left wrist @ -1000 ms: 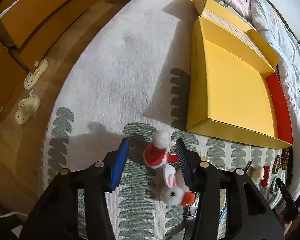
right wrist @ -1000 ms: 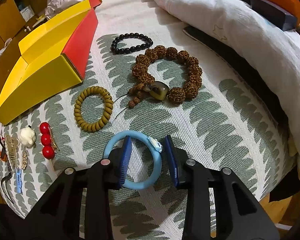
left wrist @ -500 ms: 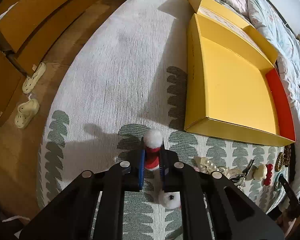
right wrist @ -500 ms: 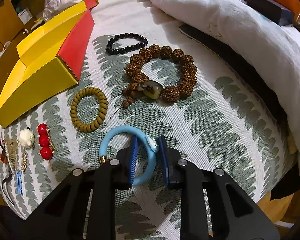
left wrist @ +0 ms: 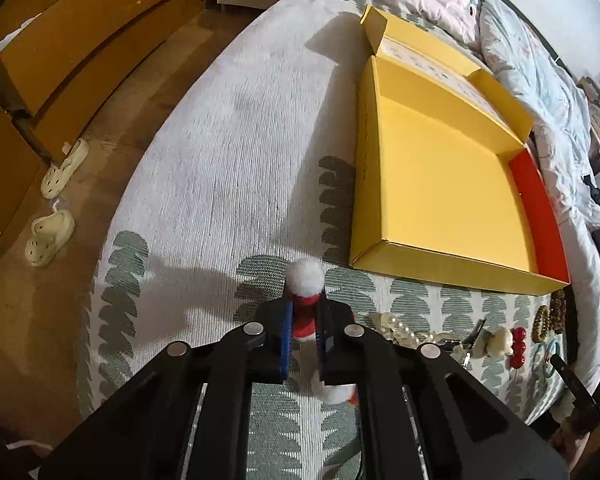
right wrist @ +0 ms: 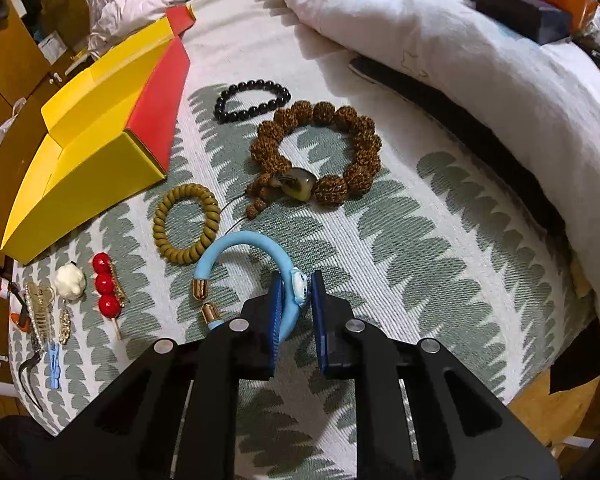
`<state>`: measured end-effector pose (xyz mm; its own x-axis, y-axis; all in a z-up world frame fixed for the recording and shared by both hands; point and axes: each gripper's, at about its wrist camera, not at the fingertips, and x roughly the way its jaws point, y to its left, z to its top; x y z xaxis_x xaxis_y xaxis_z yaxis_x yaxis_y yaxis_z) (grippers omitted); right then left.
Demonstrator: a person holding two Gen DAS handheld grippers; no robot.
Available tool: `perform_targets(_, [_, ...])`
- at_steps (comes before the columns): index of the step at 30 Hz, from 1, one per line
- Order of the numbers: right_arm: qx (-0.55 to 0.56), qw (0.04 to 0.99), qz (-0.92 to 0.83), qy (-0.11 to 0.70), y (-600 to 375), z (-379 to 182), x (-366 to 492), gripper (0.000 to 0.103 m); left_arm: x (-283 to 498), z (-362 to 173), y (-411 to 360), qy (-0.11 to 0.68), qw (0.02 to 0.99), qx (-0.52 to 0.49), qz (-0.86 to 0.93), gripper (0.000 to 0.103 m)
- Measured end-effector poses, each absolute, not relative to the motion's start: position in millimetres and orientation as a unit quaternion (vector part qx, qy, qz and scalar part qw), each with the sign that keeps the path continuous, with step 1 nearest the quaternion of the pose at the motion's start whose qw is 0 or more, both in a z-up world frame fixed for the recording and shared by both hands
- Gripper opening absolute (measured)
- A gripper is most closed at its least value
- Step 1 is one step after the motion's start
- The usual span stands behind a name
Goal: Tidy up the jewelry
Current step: 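Carry the bangle with the right tool while the left tool carries the Santa figure into the box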
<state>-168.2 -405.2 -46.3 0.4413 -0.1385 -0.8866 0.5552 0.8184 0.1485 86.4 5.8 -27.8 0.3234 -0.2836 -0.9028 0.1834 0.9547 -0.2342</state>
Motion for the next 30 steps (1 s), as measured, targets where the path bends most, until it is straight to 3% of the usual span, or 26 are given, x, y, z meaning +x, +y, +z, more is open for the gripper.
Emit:
perform_targets(9, [0.208,0.871,-0.16,0.415,-378.9,21.2,-175.7,0.015,72.5,11.5,-2.2,0.523,0.834,-0.041,-0.171,0.008])
perform_targets(18, [0.161,0.894,-0.063,0.414,-323.1,67.7,-65.6,0.015,95.2,52.9,-58.0,0.496,0.844,-0.007,-0.205,0.008])
perform_targets(30, [0.129,0.873,-0.022,0.47,-309.8,43.3,98.2,0.015,174.2,34.9,-149.7,0.513,0.831,0.032,-0.214,0.008])
